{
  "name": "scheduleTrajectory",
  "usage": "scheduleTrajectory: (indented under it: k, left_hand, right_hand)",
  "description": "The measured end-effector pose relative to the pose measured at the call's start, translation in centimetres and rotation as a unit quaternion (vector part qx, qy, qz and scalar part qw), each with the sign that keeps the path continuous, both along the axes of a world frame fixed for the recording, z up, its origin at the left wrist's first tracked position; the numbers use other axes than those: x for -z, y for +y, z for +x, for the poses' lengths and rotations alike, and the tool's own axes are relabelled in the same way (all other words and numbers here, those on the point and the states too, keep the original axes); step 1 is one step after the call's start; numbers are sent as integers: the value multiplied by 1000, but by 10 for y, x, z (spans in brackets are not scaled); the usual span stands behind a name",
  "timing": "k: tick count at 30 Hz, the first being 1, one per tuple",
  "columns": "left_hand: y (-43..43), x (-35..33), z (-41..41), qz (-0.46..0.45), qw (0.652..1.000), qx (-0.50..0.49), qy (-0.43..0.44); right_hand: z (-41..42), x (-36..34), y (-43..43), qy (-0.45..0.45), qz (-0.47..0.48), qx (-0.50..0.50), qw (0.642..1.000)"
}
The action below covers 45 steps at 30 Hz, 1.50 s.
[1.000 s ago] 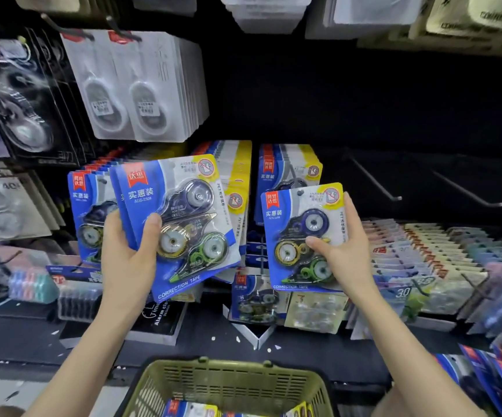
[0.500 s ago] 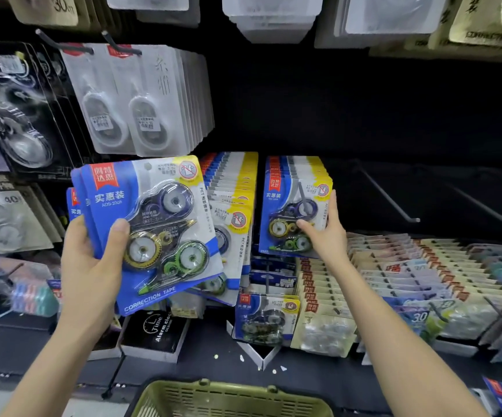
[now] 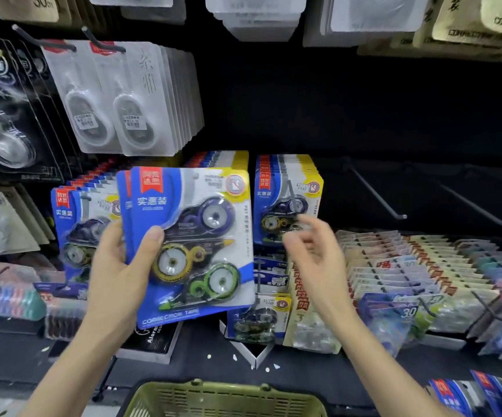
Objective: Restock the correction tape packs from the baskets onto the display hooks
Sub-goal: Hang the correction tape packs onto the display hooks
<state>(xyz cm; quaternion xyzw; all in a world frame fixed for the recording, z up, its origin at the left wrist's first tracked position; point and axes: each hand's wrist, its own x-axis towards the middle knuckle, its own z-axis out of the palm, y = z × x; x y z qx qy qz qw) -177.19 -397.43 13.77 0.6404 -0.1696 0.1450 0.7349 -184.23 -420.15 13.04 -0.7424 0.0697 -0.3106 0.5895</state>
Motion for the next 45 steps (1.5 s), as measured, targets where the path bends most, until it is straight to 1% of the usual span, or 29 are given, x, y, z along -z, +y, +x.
scheduleTrajectory:
  k: [2, 3, 5, 7, 10, 12, 14, 16, 20, 23, 31, 36, 43, 45]
  left_hand:
    - [-17, 2, -9, 0, 999, 30, 12]
    - [-24, 3, -14, -4, 999, 44, 23]
    - [-33, 2, -21, -8, 997, 59, 40]
    - [-35, 2, -22, -2, 997, 53, 47]
    - [-31, 9, -18, -3, 996, 59, 66]
    - [-28, 14, -16, 25, 997, 50, 49]
    - [-23, 18, -13, 64, 998, 16, 22]
    - [-16, 21, -6, 72, 997, -24, 8]
    - [-8, 16, 5, 59, 994, -90, -8]
    - [-2, 15, 11, 70, 991, -112, -12]
    - [3, 14, 15, 89, 990, -105, -19]
    - [3, 16, 17, 58, 993, -100, -25]
    - [2, 18, 21, 65, 993, -94, -31]
    - [0, 18, 21, 67, 993, -93, -28]
  right_hand:
    - [-4, -9, 18, 30, 4, -93, 995]
    - [-2, -9, 23, 36, 10, -110, 993]
    - [-1, -7, 26, 33, 36, -103, 993]
    - [-2, -1, 23, 25, 65, -88, 994]
    - [-8, 11, 16, 3, 139, -89, 986]
    - [-12, 17, 10, -3, 179, -76, 981]
    - [-19, 19, -1, -9, 205, -55, 977]
    - [-25, 22, -15, 5, 185, -30, 982]
    - [-28, 23, -35, 48, 98, 12, 994]
    - [-25, 22, -39, 55, 48, 32, 997]
    - [-13, 24, -39, 38, -23, 73, 996]
    - [16, 37, -52, 43, -11, 58, 997]
    - [80, 53, -79, 97, -90, 59, 990]
    - [96, 52, -84, 117, -115, 82, 983]
